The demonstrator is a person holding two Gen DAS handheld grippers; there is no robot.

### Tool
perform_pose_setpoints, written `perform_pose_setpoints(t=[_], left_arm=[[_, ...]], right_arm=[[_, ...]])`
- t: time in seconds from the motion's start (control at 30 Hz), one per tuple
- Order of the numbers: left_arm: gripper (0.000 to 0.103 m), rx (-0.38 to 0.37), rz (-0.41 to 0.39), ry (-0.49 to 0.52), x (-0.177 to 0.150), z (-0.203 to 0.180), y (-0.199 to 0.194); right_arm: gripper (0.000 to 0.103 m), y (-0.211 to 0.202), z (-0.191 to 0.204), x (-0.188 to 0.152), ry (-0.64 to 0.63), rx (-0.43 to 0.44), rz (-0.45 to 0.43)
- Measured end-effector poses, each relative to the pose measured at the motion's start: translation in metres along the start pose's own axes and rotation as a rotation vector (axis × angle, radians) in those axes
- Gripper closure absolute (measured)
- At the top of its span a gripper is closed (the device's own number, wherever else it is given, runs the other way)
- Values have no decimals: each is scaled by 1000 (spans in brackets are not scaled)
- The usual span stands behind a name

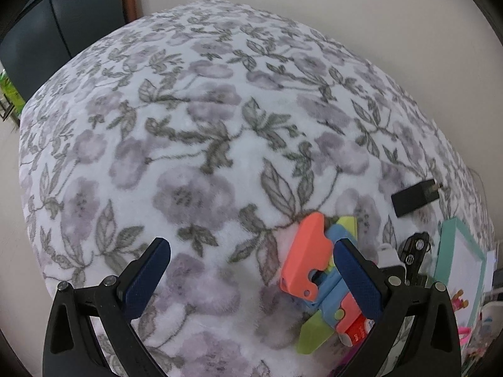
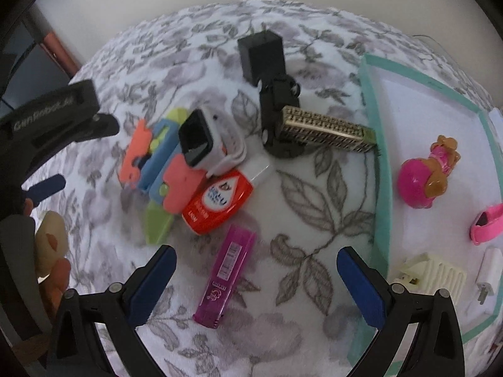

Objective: Organize rigid objects
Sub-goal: 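Grasp the blue-orange toy knife with the left gripper while the right grasps the pink tube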

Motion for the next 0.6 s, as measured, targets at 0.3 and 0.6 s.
perform_pose_setpoints(t=[0.3, 0.6], left_arm=[[0, 2, 49, 98, -7, -15, 14], [0, -7, 88, 157, -12, -28, 27]], right_arm=[[3, 16, 13, -14, -71, -42, 46], [15, 16, 21, -22, -117, -77, 41]])
Point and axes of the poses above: each gripper's, at about its wrist camera, not at the fingertips, and y roughly the way its jaws point, z to its left, x to its top, the point moved 4 cm from there along y, roughly the way its jaws point, and after that the axes turned 14 degrees about -x, right-handed, at the moved point
